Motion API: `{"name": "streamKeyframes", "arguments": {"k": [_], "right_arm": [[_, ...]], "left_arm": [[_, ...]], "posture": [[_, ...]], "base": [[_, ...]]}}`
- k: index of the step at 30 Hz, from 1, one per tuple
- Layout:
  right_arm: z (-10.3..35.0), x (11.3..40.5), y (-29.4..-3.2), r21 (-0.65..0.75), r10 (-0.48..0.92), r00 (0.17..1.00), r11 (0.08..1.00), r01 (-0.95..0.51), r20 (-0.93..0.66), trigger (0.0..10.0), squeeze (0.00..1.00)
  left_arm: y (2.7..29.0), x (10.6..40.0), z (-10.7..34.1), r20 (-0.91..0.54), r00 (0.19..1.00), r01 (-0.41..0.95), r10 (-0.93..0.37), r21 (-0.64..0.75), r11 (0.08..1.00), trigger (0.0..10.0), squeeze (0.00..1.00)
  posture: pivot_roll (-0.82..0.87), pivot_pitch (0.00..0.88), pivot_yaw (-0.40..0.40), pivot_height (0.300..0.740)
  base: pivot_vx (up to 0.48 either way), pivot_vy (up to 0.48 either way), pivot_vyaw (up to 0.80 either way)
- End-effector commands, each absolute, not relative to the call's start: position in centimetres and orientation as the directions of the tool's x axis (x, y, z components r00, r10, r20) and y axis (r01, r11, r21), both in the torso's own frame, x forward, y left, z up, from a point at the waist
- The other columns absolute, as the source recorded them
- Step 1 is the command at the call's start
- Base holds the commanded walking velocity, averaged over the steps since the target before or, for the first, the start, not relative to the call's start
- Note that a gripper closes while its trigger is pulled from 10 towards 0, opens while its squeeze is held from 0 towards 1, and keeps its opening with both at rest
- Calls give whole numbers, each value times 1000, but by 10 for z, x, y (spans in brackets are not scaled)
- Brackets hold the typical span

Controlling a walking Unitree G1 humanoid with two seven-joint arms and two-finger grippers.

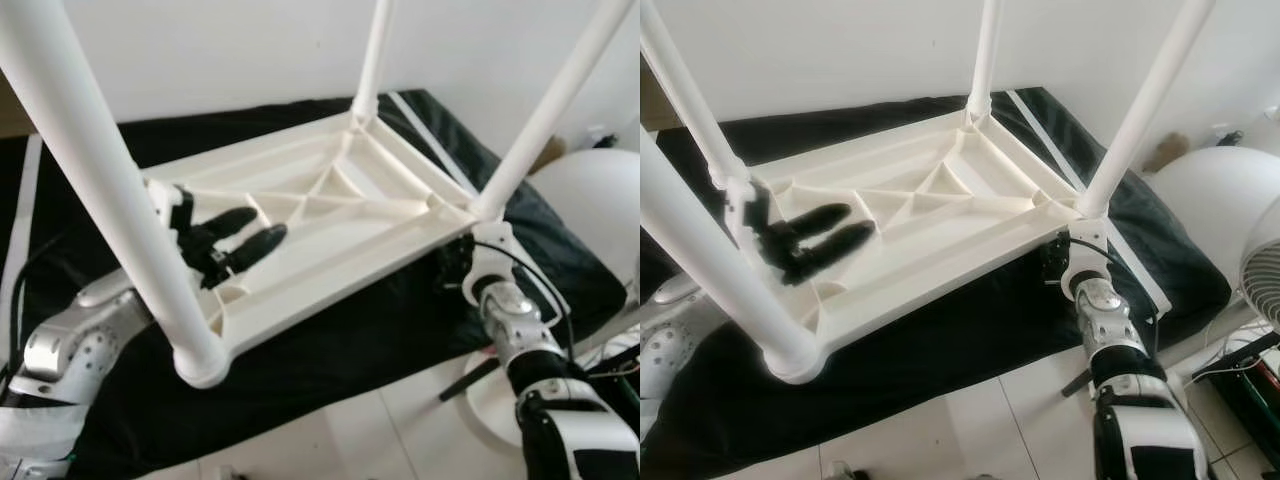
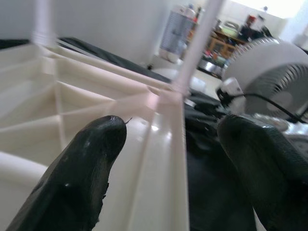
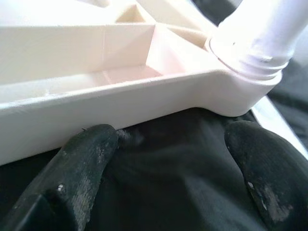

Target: Building children table

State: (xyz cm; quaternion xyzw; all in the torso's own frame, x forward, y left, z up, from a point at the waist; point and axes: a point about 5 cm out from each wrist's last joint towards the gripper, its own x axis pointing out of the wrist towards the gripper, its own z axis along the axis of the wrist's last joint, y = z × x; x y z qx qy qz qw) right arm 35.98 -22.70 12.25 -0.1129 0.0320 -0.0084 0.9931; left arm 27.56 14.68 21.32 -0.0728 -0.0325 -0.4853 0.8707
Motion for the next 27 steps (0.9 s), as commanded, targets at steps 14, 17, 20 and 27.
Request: {"name": "streamKeyframes", "arguments": {"k": [14,17,20,27], "right_arm": [[118,344,-185,88,145,982,984,-157,124,10000,0],[117,345,-176,98,199,973,973,-211,118,10000,0],[121,357,-158,119,339,936,930,-348,89,10000,0],[137,369,-172,122,262,958,953,-276,115,10000,0]], "left_arm": [[126,237,198,201,369,922,-907,-200,331,10000,0],[119,234,198,216,357,926,-909,-211,313,10000,0],[80,226,183,223,302,939,-927,-240,248,10000,0],[59,230,181,219,347,923,-912,-253,290,10000,0]], "posture": [[-16,120,-28,740],[-1,121,-33,740],[9,126,-37,740],[16,131,-40,740]], "base": [[0,0,0],[0,0,0],[0,0,0],[0,0,0]]}}
